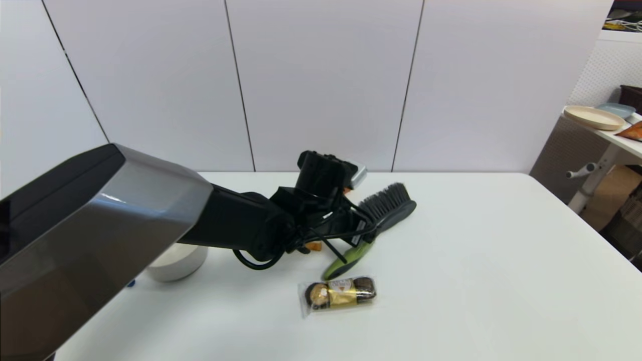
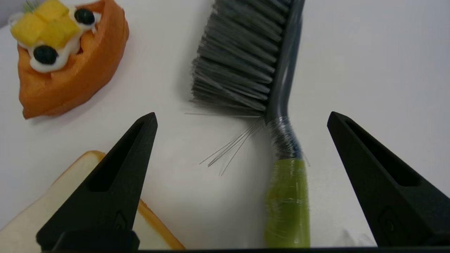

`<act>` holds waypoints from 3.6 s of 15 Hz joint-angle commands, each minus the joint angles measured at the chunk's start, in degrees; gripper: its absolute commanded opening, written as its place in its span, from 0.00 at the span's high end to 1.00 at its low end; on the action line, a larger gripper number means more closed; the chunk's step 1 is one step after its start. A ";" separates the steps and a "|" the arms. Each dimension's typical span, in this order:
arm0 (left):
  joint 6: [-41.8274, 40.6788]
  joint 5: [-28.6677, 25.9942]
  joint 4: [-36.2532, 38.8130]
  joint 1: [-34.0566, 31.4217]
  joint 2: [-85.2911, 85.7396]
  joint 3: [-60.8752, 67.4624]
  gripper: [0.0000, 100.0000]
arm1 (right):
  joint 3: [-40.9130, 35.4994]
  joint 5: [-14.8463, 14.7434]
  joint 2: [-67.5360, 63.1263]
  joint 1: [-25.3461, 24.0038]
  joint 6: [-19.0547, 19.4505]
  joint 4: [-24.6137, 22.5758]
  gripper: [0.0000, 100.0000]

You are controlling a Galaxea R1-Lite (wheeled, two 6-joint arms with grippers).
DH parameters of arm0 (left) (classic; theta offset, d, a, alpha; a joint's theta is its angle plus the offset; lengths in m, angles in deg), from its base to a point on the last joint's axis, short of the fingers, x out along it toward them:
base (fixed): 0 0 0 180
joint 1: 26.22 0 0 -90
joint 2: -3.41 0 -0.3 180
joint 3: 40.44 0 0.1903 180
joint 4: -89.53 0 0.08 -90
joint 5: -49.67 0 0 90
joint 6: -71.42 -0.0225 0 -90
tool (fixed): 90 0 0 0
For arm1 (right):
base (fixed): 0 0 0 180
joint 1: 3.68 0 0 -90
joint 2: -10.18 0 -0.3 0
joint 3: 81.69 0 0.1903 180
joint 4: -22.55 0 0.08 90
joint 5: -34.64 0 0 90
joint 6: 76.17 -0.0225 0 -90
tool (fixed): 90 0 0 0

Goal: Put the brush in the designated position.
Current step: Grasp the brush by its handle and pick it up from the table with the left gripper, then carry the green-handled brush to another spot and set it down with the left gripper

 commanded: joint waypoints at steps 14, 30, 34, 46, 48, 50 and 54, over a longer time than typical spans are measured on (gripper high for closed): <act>0.03 0.88 -1.86 2.00 -7.36 -4.14 1.00 | -0.09 0.01 -0.09 -0.01 0.00 0.02 0.00; 0.21 0.88 -0.80 2.27 -1.91 -5.98 1.00 | -0.09 0.01 -0.09 -0.01 0.00 0.02 0.00; 1.44 0.88 4.82 3.76 0.73 -6.42 1.00 | -0.09 0.01 -0.09 -0.01 0.00 0.02 0.00; -22.64 -11.95 -3.70 -25.42 27.01 -2.03 1.00 | -0.09 0.01 -0.09 -0.01 0.00 0.02 0.00; -26.60 -18.37 -3.79 -35.26 28.59 0.87 1.00 | -0.09 0.01 -0.09 -0.01 0.00 0.02 0.00; -29.50 -26.45 -4.05 -43.26 27.97 1.40 1.00 | -0.09 0.01 -0.09 -0.01 0.00 0.02 0.00; -38.55 -42.27 -4.84 -54.33 21.82 1.49 1.00 | -0.09 0.01 -0.09 -0.01 0.00 0.02 0.00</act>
